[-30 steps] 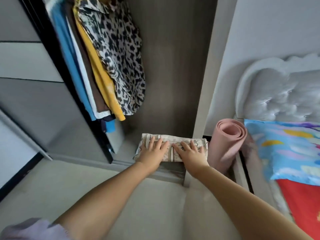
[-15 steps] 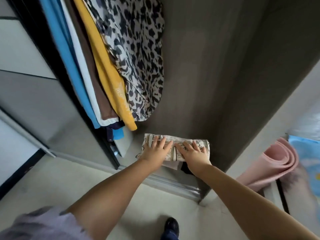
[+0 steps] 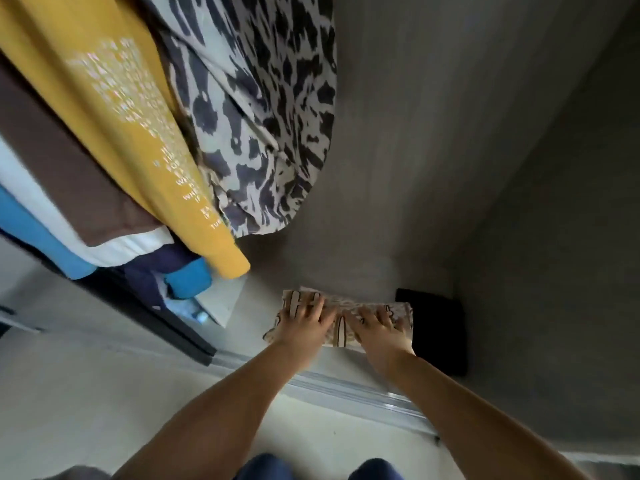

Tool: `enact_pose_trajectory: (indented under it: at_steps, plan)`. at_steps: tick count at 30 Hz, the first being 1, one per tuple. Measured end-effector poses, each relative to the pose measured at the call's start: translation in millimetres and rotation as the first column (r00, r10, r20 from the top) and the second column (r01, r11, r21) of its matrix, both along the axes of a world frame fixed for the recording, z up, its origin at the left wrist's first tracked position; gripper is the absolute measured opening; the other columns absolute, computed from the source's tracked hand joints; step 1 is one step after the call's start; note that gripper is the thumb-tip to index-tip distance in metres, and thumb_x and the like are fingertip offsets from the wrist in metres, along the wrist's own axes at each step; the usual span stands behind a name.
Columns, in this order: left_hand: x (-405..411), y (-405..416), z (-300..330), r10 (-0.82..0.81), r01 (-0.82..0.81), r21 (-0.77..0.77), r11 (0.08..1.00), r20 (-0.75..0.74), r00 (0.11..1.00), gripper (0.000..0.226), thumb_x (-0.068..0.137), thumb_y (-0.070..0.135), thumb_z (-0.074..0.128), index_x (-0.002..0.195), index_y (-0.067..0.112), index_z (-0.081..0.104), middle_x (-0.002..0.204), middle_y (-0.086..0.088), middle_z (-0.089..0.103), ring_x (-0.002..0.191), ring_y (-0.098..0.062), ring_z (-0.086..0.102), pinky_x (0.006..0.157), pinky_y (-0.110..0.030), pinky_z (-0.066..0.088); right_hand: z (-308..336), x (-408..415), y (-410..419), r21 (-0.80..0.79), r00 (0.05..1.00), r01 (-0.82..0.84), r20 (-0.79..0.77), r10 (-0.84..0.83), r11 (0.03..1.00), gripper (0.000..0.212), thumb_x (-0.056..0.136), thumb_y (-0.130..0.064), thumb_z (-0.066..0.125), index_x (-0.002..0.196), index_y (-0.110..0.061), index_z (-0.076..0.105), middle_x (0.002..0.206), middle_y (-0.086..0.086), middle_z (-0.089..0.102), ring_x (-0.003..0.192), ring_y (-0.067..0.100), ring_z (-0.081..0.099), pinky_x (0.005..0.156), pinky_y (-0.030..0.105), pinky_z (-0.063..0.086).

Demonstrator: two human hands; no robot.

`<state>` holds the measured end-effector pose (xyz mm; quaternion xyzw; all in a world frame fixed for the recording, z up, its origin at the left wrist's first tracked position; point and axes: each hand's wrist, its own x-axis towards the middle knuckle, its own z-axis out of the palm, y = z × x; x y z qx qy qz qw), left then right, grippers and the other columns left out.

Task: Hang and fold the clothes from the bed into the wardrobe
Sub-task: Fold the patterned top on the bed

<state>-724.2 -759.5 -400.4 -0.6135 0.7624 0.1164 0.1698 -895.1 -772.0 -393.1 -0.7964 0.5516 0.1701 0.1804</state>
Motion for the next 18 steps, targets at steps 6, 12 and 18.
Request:
enact_pose_trajectory:
  at_steps: [6, 12, 18]
  plan:
    - [14.7, -74.2, -155.5, -0.098, 0.109, -0.161, 0.981, 0.072, 0.993, 0.052, 0.094, 0.035, 0.051, 0.144, 0.03, 0.04, 0.15, -0.016, 0.037, 0.137, -0.044, 0.032, 0.108, -0.06, 0.029, -174.1, 19.1, -70.2, -0.121, 0.999, 0.026, -0.034, -0.03, 0.992, 0.077, 0.093, -0.005, 0.045, 0.152, -0.034, 0.005, 0.158, 0.003, 0.015, 0.145, 0.035, 0.01, 0.109, 0.058, 0.022]
    - [25.6, -137.5, -284.2, -0.093, 0.203, -0.471, 0.858, 0.246, 0.965, 0.048, 0.079, 0.02, 0.062, 0.125, 0.034, 0.062, 0.126, -0.006, 0.064, 0.109, -0.038, 0.063, 0.076, -0.051, 0.057, -305.8, 31.5, -127.9, -0.28, 0.999, 0.042, -0.009, -0.046, 0.959, 0.066, 0.101, -0.011, 0.035, 0.153, -0.032, 0.0, 0.16, 0.003, 0.007, 0.145, 0.04, 0.003, 0.109, 0.067, 0.01]
    - [24.7, -118.3, -376.0, -0.18, 0.21, -0.329, 0.921, 0.121, 0.976, 0.066, 0.079, 0.018, 0.061, 0.141, 0.035, 0.044, 0.144, -0.008, 0.047, 0.128, -0.041, 0.046, 0.08, -0.062, 0.051, -392.6, 25.4, -100.6, -0.053, 0.996, 0.089, -0.021, -0.09, 0.995, 0.086, 0.096, -0.022, 0.05, 0.15, -0.037, -0.015, 0.16, 0.002, -0.018, 0.142, 0.045, -0.019, 0.106, 0.072, -0.003]
